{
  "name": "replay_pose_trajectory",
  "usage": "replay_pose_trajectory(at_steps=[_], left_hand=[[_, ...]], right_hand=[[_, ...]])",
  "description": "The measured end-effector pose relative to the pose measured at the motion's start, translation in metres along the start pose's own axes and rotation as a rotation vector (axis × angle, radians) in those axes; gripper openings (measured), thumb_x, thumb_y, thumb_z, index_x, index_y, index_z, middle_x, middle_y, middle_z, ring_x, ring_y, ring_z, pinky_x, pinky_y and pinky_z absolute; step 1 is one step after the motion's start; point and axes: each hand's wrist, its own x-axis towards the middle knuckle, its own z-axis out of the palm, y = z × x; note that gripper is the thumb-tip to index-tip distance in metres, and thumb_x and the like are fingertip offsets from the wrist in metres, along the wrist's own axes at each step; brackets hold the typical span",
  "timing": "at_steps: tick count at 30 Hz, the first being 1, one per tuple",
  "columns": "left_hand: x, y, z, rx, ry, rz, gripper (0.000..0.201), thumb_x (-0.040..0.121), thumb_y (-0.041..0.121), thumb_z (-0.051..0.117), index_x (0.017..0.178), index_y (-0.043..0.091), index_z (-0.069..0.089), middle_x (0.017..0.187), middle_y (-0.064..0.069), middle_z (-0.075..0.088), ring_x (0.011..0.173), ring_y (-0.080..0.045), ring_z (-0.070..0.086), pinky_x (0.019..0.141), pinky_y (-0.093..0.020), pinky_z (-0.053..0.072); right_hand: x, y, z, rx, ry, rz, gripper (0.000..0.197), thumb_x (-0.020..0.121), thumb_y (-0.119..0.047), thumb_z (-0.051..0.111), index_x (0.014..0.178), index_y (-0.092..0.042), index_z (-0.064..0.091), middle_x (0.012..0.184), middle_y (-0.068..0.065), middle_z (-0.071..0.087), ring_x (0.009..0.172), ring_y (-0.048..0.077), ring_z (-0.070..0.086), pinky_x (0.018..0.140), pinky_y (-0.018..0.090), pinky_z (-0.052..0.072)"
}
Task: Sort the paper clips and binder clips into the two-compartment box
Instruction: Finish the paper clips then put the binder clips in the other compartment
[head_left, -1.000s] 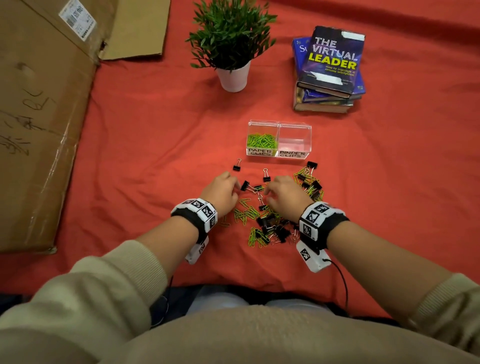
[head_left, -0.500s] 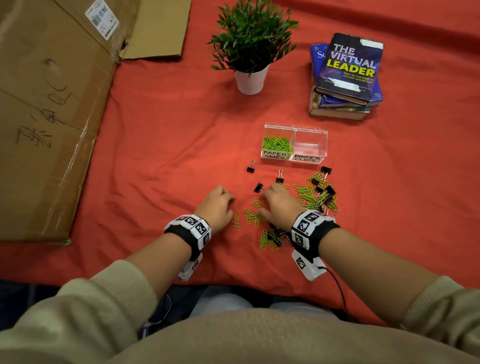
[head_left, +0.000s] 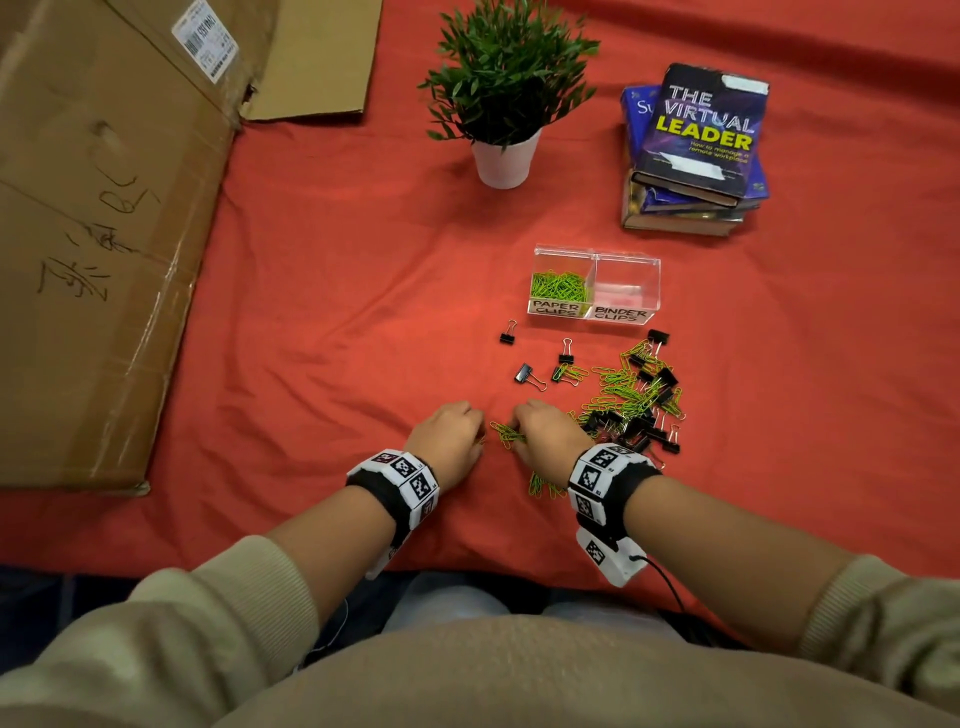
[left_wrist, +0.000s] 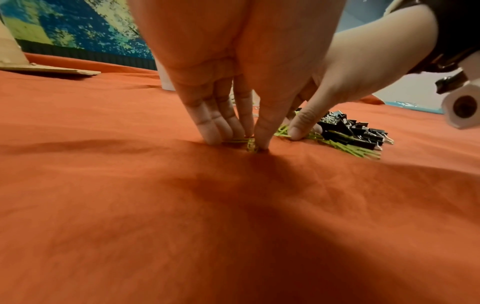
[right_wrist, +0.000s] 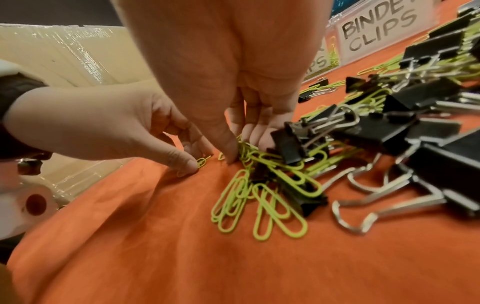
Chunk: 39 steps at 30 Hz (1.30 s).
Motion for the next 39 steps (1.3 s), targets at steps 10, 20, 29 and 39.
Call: replay_pose_trajectory(at_steps=[10, 20, 29, 39], left_hand=[[0.006, 0.007, -0.007, 0.15, -0.045, 0.046, 0.023, 0.089, 0.017, 0.048, 0.105, 0.005, 0.057, 0.111, -0.013, 0.056, 0.109, -0.032, 0.054, 0.09, -0.042, 0.045], [0.01, 0.01, -0.01, 0.191, -0.046, 0.071, 0.018, 0.094, 0.005, 0.039, 0.109, 0.004, 0.049, 0.112, -0.014, 0.055, 0.106, -0.033, 0.055, 0.086, -0.044, 0.047], [0.032, 0.005, -0.03, 0.034, -0.042, 0.003, 0.019, 0.089, -0.001, 0.044, 0.108, 0.003, 0.05, 0.114, -0.017, 0.056, 0.108, -0.035, 0.055, 0.091, -0.042, 0.044], [0.124, 0.068, -0.111, -0.32, 0.315, 0.04, 0.015, 0.094, 0.009, 0.048, 0.101, 0.004, 0.059, 0.108, -0.015, 0.061, 0.102, -0.028, 0.055, 0.086, -0.032, 0.04]], right_hand=[[0.013, 0.007, -0.027, 0.307, -0.098, 0.159, 0.005, 0.078, -0.009, 0.066, 0.082, -0.011, 0.065, 0.078, 0.008, 0.068, 0.062, 0.018, 0.061, 0.059, 0.025, 0.049], [0.066, 0.035, -0.16, 0.539, 0.311, 0.191, 0.014, 0.08, -0.008, 0.07, 0.071, -0.013, 0.061, 0.082, 0.014, 0.07, 0.049, 0.009, 0.061, 0.051, 0.022, 0.053], [0.072, 0.045, -0.148, 0.176, 0.442, 0.198, 0.024, 0.084, -0.017, 0.065, 0.106, -0.006, 0.066, 0.115, 0.015, 0.062, 0.096, 0.026, 0.062, 0.084, 0.029, 0.047], [0.02, 0.062, -0.068, 0.061, 0.214, 0.238, 0.025, 0.089, -0.02, 0.059, 0.104, -0.002, 0.068, 0.113, 0.014, 0.057, 0.102, 0.03, 0.059, 0.092, 0.034, 0.047]])
